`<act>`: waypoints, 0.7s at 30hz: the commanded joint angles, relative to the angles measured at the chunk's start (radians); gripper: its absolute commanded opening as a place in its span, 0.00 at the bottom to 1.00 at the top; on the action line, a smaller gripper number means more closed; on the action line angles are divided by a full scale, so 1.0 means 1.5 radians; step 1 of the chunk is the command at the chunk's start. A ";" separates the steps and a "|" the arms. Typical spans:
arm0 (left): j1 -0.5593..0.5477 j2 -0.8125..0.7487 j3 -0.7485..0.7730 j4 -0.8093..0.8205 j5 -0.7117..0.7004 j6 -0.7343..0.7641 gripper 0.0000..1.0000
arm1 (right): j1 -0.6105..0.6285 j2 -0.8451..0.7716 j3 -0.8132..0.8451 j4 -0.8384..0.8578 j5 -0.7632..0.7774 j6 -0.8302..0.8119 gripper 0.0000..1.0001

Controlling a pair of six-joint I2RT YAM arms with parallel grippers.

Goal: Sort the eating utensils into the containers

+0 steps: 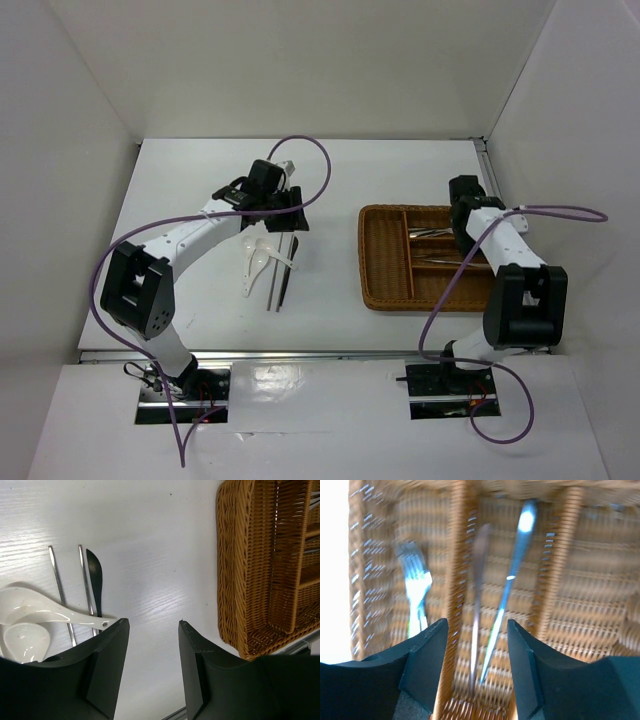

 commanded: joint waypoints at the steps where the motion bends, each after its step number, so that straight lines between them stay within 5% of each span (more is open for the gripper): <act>1: 0.003 -0.011 -0.002 -0.011 -0.021 0.015 0.57 | -0.002 -0.022 0.046 0.054 -0.042 -0.121 0.59; 6: 0.003 -0.018 -0.034 -0.026 -0.069 0.049 0.57 | -0.002 -0.108 -0.001 0.255 -0.233 -0.352 0.62; 11: 0.003 -0.018 -0.073 0.011 -0.079 0.049 0.55 | -0.002 -0.193 -0.100 0.415 -0.387 -0.416 0.68; 21: -0.018 0.038 -0.073 0.042 -0.065 0.062 0.50 | -0.002 -0.169 -0.112 0.387 -0.427 -0.416 0.69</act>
